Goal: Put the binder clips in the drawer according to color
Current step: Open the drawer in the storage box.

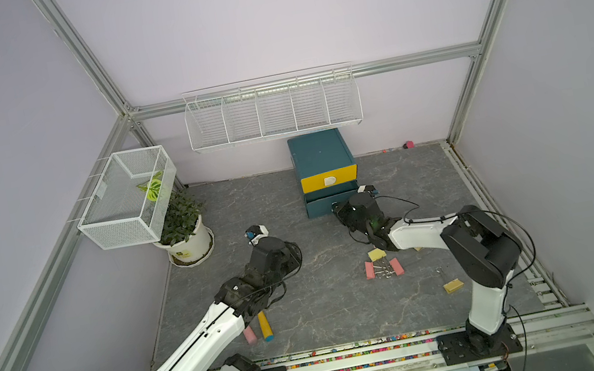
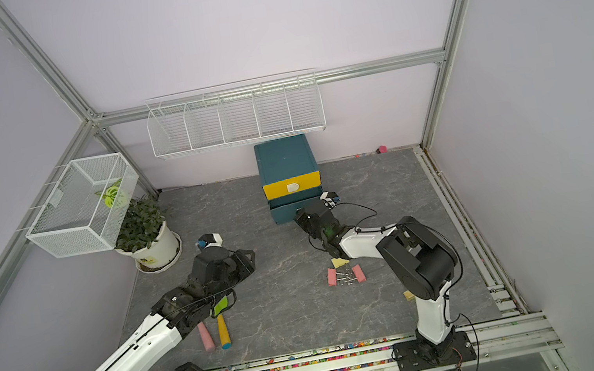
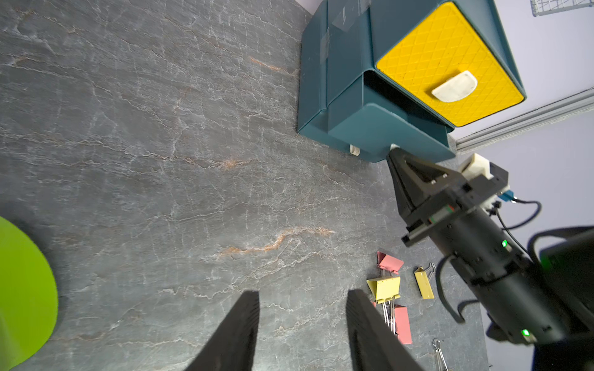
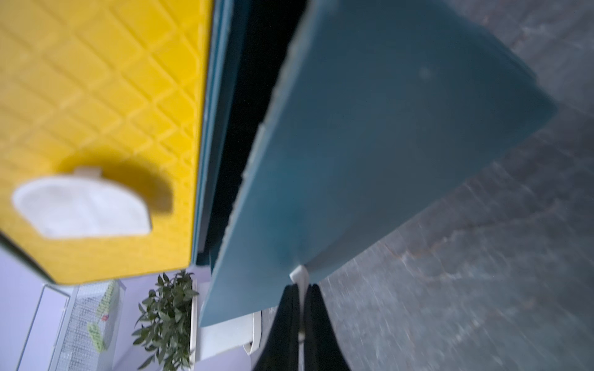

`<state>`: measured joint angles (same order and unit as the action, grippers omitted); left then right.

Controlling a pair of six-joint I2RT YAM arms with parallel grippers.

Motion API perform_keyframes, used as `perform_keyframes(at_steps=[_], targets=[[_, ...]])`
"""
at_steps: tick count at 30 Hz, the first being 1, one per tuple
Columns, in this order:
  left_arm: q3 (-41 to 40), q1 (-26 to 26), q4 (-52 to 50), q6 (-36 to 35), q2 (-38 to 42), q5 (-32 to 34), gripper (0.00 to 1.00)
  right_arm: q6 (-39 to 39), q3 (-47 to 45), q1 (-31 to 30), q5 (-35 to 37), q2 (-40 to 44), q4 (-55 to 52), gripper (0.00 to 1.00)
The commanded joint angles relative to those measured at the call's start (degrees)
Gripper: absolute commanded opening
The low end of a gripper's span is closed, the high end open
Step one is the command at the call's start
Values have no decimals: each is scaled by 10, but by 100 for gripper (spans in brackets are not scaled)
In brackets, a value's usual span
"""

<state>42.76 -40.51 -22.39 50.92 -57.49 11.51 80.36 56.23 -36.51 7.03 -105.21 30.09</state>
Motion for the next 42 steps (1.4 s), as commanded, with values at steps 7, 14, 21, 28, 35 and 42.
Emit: perform_keyframes(at_steps=[7,14,21,28,35,42], targets=[[6,1,11,-2,-8,-4,50,7,-65,-51,-28,62,-60,0],[8,0,6,-3,-5,-1,50,10,-59,-81,-26,73,-83,0],[7,0,0,-2,2,2,50,21,-56,-100,-12,83,-110,0],[7,0,0,-4,0,4,49,38,-65,-132,-3,100,-137,0],[7,0,1,-3,1,4,50,39,-80,-141,2,120,-153,0],[7,0,3,-3,0,1,50,39,-71,-134,-8,104,-173,0]])
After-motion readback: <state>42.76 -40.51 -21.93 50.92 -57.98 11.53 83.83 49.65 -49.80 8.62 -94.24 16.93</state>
